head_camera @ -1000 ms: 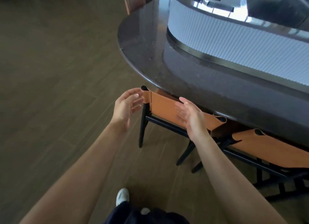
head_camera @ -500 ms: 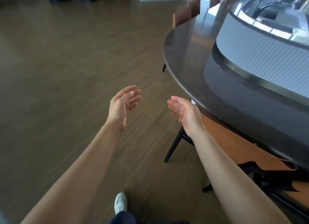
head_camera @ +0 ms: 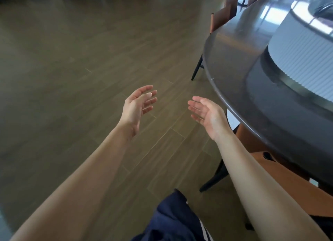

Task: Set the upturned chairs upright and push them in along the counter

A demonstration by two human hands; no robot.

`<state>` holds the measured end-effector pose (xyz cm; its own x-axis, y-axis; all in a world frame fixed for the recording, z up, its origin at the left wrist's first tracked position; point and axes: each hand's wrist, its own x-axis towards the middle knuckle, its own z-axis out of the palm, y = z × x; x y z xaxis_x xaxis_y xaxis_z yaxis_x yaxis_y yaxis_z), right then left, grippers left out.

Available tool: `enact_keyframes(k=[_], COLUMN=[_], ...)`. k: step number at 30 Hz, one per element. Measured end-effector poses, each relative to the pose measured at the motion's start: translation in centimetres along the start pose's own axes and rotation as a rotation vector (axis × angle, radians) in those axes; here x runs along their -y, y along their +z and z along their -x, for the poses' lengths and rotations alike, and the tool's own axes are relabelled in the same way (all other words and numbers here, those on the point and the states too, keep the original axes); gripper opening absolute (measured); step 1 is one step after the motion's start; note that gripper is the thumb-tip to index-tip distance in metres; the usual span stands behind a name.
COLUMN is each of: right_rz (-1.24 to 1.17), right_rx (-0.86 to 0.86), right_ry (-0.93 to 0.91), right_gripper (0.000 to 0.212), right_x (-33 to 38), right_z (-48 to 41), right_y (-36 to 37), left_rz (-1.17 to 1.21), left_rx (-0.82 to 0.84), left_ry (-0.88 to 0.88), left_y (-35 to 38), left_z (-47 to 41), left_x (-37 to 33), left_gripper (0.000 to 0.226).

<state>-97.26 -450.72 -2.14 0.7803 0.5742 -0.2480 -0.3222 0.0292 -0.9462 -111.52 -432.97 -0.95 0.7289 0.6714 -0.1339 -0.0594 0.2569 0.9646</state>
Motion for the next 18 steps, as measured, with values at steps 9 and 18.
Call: enact_keyframes(k=[9, 18], right_rz=[-0.011, -0.023], right_rx=[-0.002, 0.039], right_ry=[0.007, 0.014], right_gripper=[0.027, 0.026], right_x=[2.0, 7.1], right_z=[-15.6, -31.7], right_y=[4.6, 9.1], left_rz=[-0.055, -0.037], left_rx=[0.012, -0.047], left_ry=[0.004, 0.04], left_y=[-2.4, -3.2], left_z=[-15.9, -33.1], left_x=[-1.8, -6.3], left_gripper=[0.022, 0.02])
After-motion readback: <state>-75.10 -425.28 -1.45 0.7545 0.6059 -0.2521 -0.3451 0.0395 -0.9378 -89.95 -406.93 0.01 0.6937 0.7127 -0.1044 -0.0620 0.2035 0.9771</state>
